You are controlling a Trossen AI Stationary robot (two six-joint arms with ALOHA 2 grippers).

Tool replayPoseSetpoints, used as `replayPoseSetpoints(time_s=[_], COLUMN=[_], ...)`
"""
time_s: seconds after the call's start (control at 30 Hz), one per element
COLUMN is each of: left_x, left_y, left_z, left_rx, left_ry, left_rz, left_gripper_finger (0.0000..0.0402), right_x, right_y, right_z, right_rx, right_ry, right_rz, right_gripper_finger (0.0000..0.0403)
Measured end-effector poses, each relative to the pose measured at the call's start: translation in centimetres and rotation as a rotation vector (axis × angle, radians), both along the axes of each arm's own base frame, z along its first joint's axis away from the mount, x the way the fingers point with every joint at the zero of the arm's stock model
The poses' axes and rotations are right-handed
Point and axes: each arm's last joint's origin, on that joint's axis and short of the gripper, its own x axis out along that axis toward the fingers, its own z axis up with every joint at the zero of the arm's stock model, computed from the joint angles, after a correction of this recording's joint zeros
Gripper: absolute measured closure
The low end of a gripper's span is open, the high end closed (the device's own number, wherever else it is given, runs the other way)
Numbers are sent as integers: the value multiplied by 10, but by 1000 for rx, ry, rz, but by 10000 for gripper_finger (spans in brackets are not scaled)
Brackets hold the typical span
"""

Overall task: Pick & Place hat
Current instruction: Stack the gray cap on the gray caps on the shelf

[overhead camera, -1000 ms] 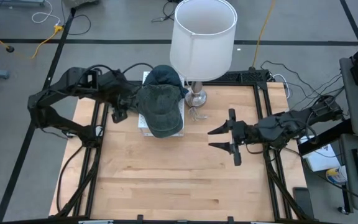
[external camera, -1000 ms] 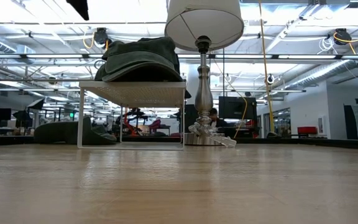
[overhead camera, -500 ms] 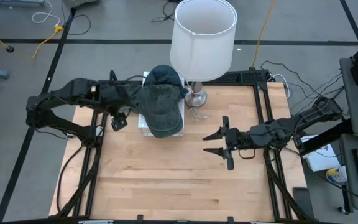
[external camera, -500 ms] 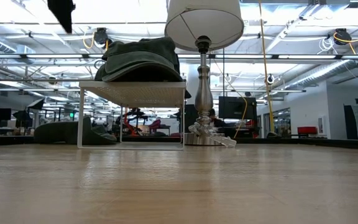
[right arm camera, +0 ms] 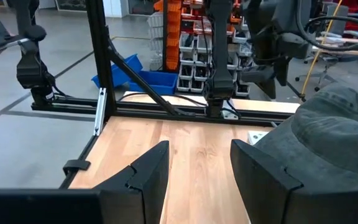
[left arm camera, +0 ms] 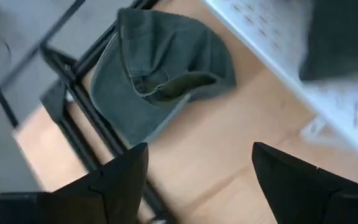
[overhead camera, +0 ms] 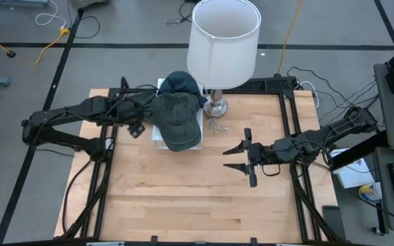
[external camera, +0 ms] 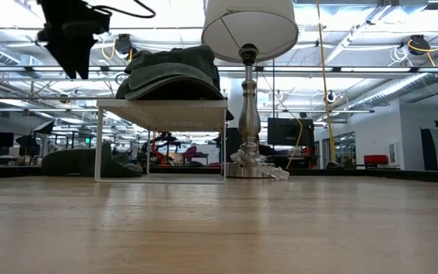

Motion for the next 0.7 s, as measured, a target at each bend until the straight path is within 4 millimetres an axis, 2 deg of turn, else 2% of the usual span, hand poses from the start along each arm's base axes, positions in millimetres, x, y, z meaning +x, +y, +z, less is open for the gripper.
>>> replayPoseSetpoints(time_s=[0.17,0.4,0.7], left_x=[-9,-16,-30], left_y=[8,23,46], left_z=[-2,-2,-1], left_rx=[19,7,29], left_ry=[-192,-363,-654], left_rz=[253,659,1292], left_gripper_finger=[132,152,120], right_x=[1,3,6], right_y=[-2,-8,-18], right_z=[0,0,0], right_rx=[-7,-7,-22], right_ry=[0,0,0], right_rz=[-9,-36,-73], right_gripper_finger=[239,239,239])
